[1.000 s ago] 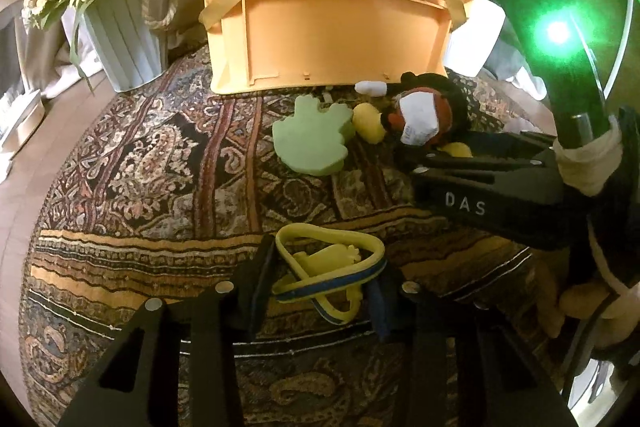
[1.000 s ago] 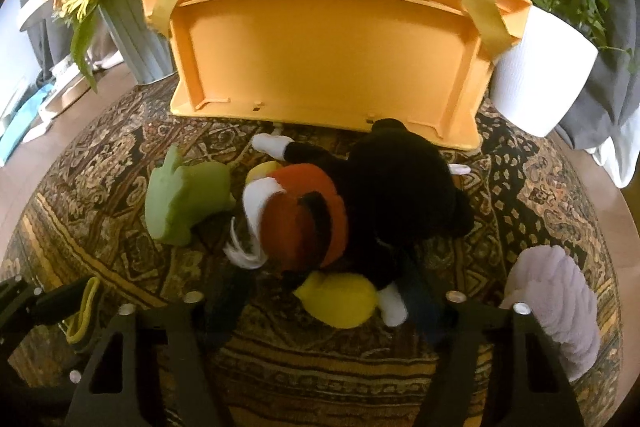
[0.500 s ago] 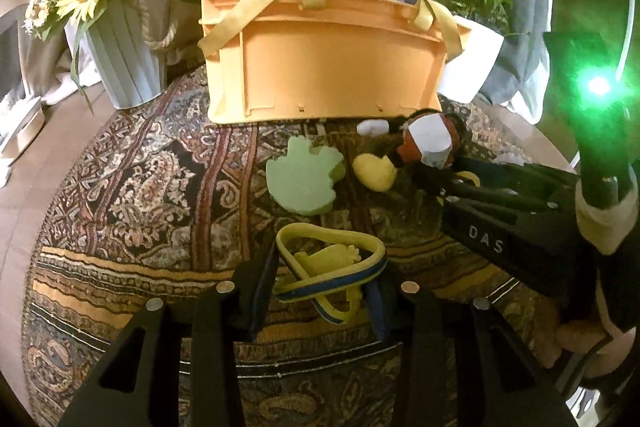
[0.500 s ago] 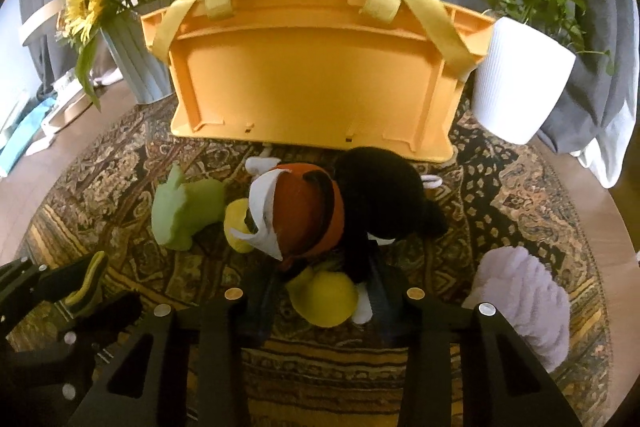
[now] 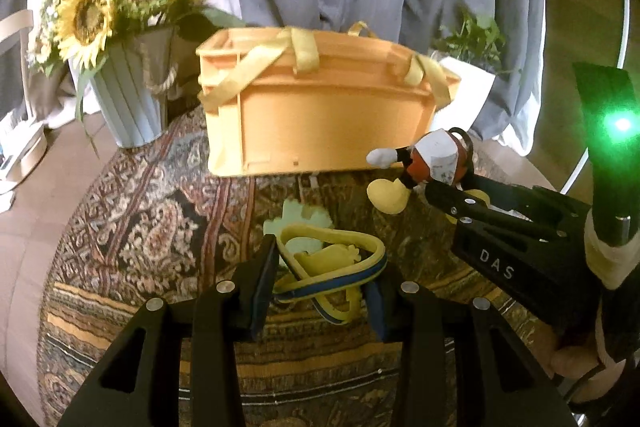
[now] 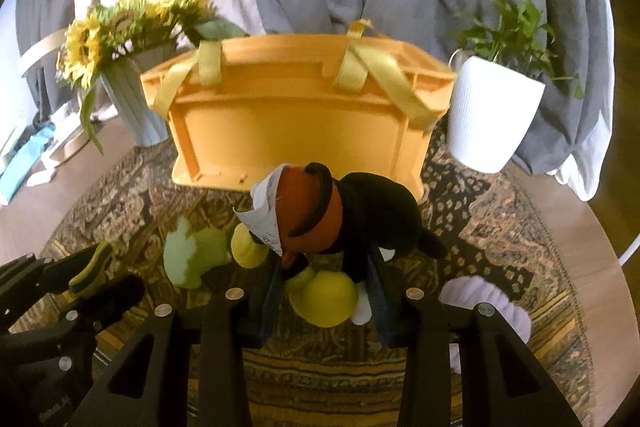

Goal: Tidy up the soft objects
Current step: 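Lift the strap and plush mouse and carry both over the orange crate, then lower both tools into the crate and open them to release the toys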

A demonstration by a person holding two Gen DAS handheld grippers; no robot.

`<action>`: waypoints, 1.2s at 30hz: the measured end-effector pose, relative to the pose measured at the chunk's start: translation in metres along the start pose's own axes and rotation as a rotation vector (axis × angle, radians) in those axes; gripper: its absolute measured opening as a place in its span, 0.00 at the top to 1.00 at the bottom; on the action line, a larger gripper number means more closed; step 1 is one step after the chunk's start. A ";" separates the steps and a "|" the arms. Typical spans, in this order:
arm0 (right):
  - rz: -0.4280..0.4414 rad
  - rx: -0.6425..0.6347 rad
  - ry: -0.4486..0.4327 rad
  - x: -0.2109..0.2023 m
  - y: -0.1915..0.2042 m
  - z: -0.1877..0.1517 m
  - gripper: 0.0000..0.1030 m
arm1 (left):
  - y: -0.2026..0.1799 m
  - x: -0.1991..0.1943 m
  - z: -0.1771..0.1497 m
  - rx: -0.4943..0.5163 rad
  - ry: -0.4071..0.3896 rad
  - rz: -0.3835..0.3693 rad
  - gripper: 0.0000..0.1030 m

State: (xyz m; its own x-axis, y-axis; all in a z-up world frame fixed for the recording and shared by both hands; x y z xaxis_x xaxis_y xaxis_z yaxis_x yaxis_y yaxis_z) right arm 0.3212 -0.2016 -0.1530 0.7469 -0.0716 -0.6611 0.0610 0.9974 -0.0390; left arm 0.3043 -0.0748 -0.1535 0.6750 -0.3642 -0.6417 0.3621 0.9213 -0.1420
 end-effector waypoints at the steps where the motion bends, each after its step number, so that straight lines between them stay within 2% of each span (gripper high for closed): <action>1: -0.001 0.003 -0.009 -0.003 0.000 0.003 0.62 | 0.000 -0.002 0.003 0.001 -0.008 -0.001 0.62; 13: -0.031 0.034 -0.118 -0.042 -0.005 0.034 0.62 | -0.005 -0.031 0.042 0.026 -0.117 -0.005 0.62; 25: -0.062 0.030 -0.269 -0.084 -0.005 0.071 0.62 | -0.008 -0.057 0.086 0.061 -0.246 0.005 0.62; 36: -0.066 0.019 -0.370 -0.097 -0.003 0.105 0.62 | -0.007 -0.066 0.131 0.105 -0.350 0.012 0.62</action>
State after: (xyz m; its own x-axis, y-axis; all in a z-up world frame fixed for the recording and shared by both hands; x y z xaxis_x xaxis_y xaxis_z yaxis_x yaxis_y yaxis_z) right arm 0.3181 -0.1991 -0.0097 0.9295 -0.1384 -0.3418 0.1266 0.9903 -0.0568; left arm 0.3409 -0.0752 -0.0114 0.8521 -0.3953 -0.3431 0.4050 0.9132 -0.0463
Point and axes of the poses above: each gripper's, at about its wrist camera, not at the fingertips, and x roughly the way its jaws point, y to its left, z to its top, the point moved 1 cm from there along x, roughly the way its jaws point, and after that the axes turned 1 degree about -z, right-handed, at the moved point
